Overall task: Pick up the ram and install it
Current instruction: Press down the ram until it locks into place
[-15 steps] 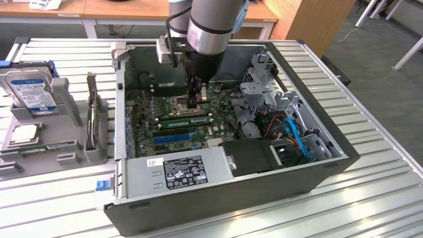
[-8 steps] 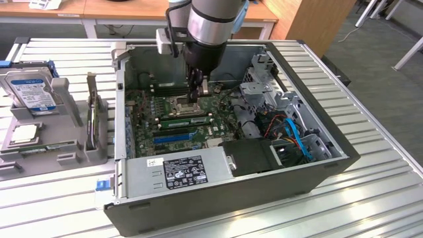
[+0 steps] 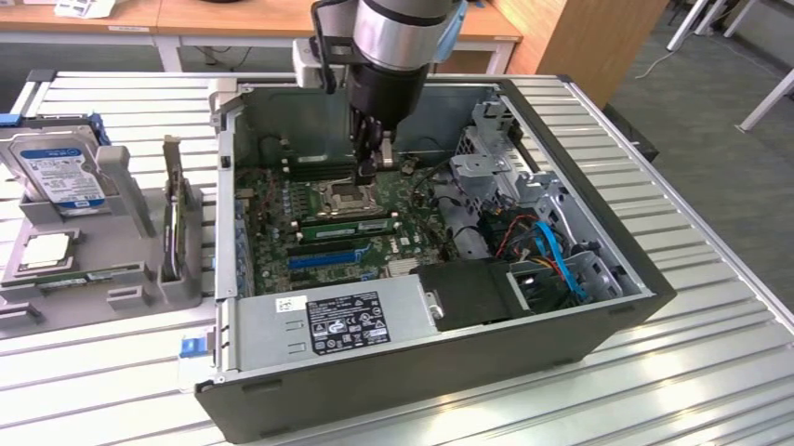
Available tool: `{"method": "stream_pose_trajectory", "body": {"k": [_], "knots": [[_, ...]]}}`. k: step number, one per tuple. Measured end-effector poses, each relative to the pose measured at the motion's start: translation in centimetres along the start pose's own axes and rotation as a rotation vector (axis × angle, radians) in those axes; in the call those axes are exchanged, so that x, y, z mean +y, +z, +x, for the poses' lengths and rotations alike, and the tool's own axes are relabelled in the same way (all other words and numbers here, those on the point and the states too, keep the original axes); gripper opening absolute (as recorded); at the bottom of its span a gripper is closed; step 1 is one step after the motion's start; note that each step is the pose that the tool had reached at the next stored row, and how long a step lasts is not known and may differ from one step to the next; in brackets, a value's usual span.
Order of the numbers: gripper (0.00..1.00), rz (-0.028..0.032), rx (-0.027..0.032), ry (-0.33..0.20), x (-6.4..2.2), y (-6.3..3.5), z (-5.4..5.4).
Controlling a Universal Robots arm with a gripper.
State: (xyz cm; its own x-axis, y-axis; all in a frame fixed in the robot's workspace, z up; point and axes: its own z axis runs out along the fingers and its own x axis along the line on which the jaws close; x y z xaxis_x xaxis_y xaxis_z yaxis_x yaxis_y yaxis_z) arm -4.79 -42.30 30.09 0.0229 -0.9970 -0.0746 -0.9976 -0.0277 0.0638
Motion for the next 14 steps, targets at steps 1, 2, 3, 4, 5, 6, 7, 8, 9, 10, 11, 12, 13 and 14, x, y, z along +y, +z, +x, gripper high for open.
{"method": "stream_pose_trajectory", "body": {"k": [1, 2, 3, 4, 5, 6, 7, 8, 9, 10, 11, 12, 13, 14], "knots": [[0.10, 0.0000, -0.0001, 0.000, 0.01, -0.14, 0.0], [0.10, 0.0000, -0.0001, 0.000, 0.02, -0.29, 0.0], [0.10, 0.0000, 0.0000, 0.000, 0.03, -0.45, 0.0], [0.10, 0.0000, 0.0000, 0.000, 0.04, -0.60, 0.0], [0.10, 0.0000, -0.0001, 0.000, 0.05, -0.75, -0.1], [0.10, 0.0000, -0.0001, 0.000, 0.05, -0.88, -0.1], [0.10, 0.0000, -0.0001, 0.000, 0.06, -1.02, -0.1], [0.10, 0.0000, -0.0001, 0.000, 0.07, -1.14, -0.1], [0.10, 0.0000, -0.0001, 0.000, 0.08, -1.23, -0.1], [0.10, 0.0001, -0.0002, 0.000, 0.08, -1.23, -0.1], [0.10, 0.0001, -0.0002, 0.000, 0.08, -1.23, -0.1], [0.10, 0.0001, -0.0003, 0.000, 0.08, -1.23, -0.1], [0.10, 0.0003, -0.0002, 0.000, 0.08, -1.24, -0.1], [0.10, 0.0013, -0.0001, 0.000, 0.08, -1.24, -0.1]]}}
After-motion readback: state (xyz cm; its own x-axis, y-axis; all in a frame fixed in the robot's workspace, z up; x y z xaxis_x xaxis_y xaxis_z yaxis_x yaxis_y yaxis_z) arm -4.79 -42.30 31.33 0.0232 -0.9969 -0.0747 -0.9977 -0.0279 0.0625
